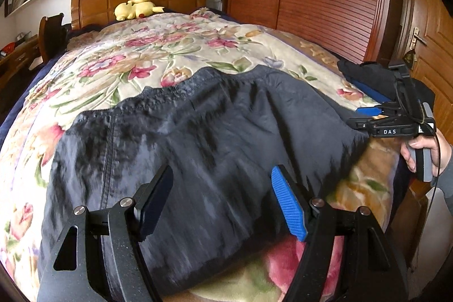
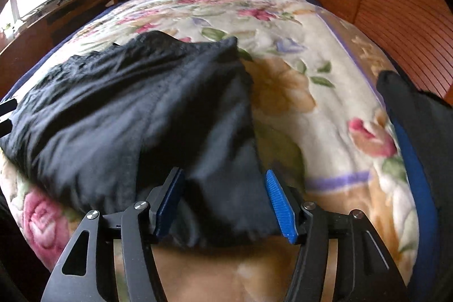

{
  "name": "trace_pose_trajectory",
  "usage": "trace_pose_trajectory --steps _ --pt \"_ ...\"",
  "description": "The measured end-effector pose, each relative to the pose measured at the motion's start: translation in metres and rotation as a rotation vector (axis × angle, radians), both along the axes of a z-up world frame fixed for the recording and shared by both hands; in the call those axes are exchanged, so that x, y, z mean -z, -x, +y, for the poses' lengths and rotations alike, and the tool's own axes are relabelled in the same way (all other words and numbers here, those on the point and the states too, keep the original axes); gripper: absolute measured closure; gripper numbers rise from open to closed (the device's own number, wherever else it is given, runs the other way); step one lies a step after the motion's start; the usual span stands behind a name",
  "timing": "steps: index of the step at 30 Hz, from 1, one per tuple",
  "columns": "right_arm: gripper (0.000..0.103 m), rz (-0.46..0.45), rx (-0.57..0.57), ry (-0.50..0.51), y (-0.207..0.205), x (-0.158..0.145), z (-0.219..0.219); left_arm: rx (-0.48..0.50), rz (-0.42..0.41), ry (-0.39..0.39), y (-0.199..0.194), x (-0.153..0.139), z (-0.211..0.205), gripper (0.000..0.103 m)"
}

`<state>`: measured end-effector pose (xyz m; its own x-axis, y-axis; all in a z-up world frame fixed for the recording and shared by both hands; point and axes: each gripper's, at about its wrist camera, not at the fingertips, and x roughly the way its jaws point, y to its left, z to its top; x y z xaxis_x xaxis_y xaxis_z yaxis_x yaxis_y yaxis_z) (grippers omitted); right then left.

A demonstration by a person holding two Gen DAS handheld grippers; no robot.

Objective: Fold large clothes

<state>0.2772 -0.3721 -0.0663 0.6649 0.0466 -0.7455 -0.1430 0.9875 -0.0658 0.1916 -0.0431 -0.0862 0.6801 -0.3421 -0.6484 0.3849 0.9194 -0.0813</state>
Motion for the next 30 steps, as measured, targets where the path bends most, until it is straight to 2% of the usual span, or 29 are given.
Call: trace_pose_trajectory --steps 8,12,18,25,30 --pt "0.031 0.032 0.035 -0.006 0.008 0.009 -0.003 -0.012 0.049 -0.034 0.001 0.02 0.0 0.03" --pt "0.029 0.043 0.05 -0.025 0.011 0.015 -0.006 -0.015 0.063 -0.047 0.0 0.027 0.0 0.03" --pt "0.029 0.054 0.053 -0.079 0.006 0.023 -0.012 -0.02 0.065 -0.065 -0.001 0.031 -0.003 0.03" --pt "0.03 0.052 0.041 -0.095 0.004 0.03 -0.013 -0.026 0.073 -0.07 -0.004 0.036 -0.005 0.03" --pt "0.037 0.051 0.025 -0.122 0.005 0.033 -0.015 -0.027 0.075 -0.069 -0.005 0.037 -0.005 0.03"
